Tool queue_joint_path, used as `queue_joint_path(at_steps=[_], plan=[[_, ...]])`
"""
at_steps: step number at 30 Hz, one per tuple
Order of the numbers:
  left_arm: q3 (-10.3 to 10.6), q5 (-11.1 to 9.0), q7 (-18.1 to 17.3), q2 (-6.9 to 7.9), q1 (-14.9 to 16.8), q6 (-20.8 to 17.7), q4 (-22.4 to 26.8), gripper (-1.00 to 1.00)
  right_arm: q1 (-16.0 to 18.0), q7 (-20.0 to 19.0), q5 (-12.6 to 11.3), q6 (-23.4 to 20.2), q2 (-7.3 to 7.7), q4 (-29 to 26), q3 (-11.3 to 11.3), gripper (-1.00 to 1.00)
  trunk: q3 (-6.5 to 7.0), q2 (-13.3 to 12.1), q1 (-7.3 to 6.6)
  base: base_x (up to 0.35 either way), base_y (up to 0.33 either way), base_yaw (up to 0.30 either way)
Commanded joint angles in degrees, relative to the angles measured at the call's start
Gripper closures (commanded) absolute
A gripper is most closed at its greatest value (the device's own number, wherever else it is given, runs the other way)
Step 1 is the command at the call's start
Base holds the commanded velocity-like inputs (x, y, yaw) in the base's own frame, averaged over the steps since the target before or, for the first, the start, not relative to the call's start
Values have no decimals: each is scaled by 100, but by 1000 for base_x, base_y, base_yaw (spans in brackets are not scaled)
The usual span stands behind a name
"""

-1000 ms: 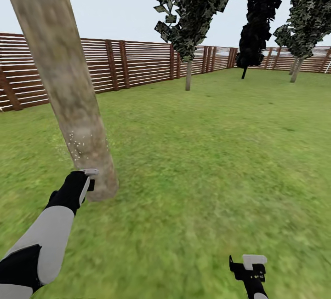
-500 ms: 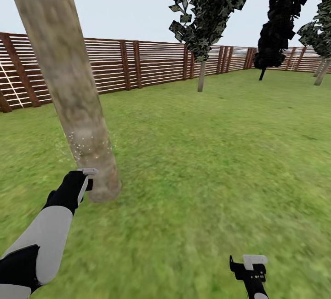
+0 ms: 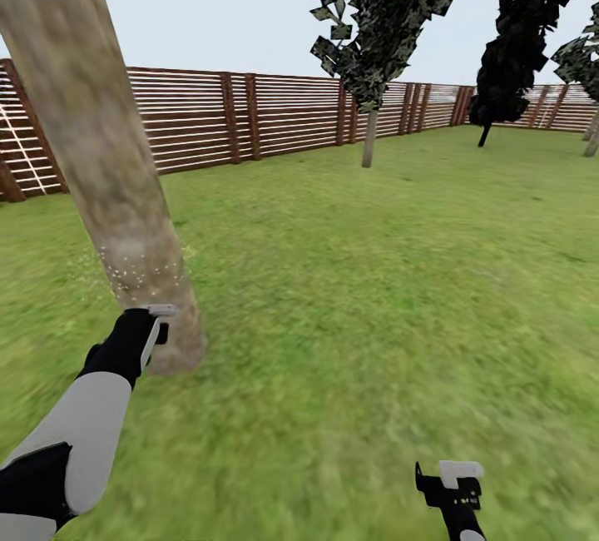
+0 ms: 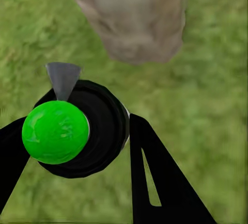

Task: In the garden, pick up the pesticide atomizer on the floor and spray pesticide onto both trees until each tree trunk is fully covered.

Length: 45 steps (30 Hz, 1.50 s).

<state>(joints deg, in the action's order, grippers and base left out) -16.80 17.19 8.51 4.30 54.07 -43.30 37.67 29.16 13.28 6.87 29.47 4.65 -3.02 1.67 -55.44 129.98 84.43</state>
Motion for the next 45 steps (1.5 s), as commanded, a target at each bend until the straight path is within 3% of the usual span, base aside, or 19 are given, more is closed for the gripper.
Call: queue_joint_path(at_steps=[1,2,4,6,9,11,15,21,32,35,45], plan=[[-5,-4,19,12,3,-20,3,100,2,35,61,6,1,3,20,-100,-5,2,0,45,-263,269],[-6,9,19,60,-2,-25,2,100,2,35,61,6,1,3,19,-100,-5,2,0,19,-269,274],[-6,-2,11,351,-10,-29,-63,100,2,35,61,6,-7,3,18,-100,-5,2,0,4,-272,276],[14,-29,14,299,-11,-29,-86,100,2,35,61,6,-8,3,17,-100,-5,2,0,0,-273,277],[26,-3,26,6,-4,-22,-86,100,2,35,61,6,-7,3,19,-100,-5,2,0,5,-273,277],[23,-1,25,-43,-2,-20,-69,100,2,33,61,6,-8,3,18,-100,-5,2,0,84,-273,271],[-3,5,25,206,-129,-20,-86,100,2,35,61,6,-8,3,18,-100,-5,2,0,145,-266,103],[5,-41,37,126,-152,-12,-84,100,2,34,61,6,-8,-2,17,-100,-5,2,0,169,-250,109],[-8,-6,43,150,-230,4,-85,100,2,35,61,6,-8,2,18,-100,-5,2,0,223,-206,274],[-2,-8,47,158,-391,25,-76,100,2,35,61,6,-8,0,21,-100,-5,2,0,170,-230,53],[0,-37,47,61,-409,24,-45,100,2,35,61,6,-8,3,19,-100,-5,2,0,168,-232,36]])
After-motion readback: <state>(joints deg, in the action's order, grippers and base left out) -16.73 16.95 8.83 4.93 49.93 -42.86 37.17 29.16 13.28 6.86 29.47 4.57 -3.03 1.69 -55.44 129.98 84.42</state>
